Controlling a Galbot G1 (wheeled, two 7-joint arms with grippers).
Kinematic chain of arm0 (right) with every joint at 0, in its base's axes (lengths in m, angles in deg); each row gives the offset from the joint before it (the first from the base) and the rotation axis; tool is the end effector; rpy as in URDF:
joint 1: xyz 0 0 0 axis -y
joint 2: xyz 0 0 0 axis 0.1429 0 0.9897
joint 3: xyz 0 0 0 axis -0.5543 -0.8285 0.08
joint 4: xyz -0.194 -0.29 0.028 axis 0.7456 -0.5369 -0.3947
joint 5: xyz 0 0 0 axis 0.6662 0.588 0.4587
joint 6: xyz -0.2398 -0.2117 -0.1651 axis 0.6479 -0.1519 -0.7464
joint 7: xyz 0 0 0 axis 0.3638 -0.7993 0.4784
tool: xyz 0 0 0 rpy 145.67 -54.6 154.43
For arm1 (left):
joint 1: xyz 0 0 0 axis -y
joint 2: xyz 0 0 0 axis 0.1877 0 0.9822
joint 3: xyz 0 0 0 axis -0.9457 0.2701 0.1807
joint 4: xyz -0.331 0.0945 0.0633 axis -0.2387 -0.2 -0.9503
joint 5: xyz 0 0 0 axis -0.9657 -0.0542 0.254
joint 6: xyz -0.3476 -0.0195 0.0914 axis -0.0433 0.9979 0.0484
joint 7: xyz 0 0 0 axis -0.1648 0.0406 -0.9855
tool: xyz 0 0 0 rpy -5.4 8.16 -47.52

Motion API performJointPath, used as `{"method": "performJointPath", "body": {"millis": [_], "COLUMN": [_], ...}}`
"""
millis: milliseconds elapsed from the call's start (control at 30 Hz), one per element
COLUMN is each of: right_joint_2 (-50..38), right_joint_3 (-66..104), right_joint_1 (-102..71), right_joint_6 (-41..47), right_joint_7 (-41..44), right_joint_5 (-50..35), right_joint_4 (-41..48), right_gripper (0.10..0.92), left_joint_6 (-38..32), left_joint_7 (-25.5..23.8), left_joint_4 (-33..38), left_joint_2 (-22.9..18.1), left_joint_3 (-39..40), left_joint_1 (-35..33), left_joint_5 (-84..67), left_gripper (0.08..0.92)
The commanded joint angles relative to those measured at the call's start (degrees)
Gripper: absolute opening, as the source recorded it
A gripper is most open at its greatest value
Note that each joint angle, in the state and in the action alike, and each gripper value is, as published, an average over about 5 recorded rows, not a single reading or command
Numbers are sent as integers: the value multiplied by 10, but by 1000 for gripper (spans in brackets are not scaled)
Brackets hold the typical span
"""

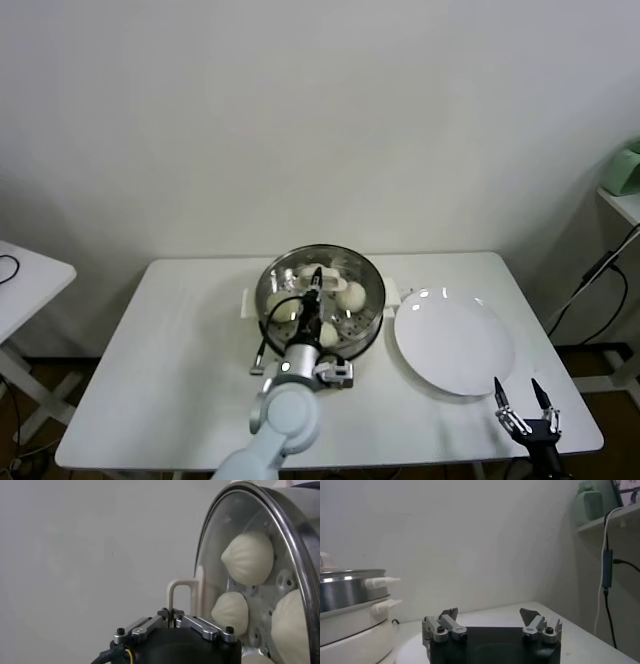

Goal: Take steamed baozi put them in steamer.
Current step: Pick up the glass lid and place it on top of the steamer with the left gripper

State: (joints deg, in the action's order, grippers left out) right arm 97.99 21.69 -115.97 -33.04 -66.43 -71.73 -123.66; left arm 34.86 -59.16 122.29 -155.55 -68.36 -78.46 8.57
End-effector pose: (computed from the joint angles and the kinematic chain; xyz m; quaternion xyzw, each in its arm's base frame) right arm 0.1238 -0.1866 -0.4556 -0.0100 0.9964 0.0836 0.0117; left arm 0.2955 -0.1509 -0.2911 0.0366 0.7179 0.6945 0.0312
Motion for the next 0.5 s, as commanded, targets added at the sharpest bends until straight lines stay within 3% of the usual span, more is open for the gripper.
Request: {"method": "performJointPath", "body": {"millis": [33,167,500], "right_joint_2": [0,0,-2], "right_joint_3": [0,0,2], "right_joint_1": [-1,-1,-6], "right_joint_6": [0,0,-1], "right_joint_7": [1,1,2], "right_joint_5": [0,0,1], "right_joint_4": [-2,-3,-5], "right_gripper": [823,823,823], "left_joint_6": [0,2,5], "left_joint_7": [11,14,25], "left_joint_4": [3,10,25], "left_joint_2": [3,6,18], "left_joint_3": [0,1,0], "left_joint_1": [-2,-4,-5], "left_joint_5": [-11,-20,-44], "left_gripper": [132,166,449]}}
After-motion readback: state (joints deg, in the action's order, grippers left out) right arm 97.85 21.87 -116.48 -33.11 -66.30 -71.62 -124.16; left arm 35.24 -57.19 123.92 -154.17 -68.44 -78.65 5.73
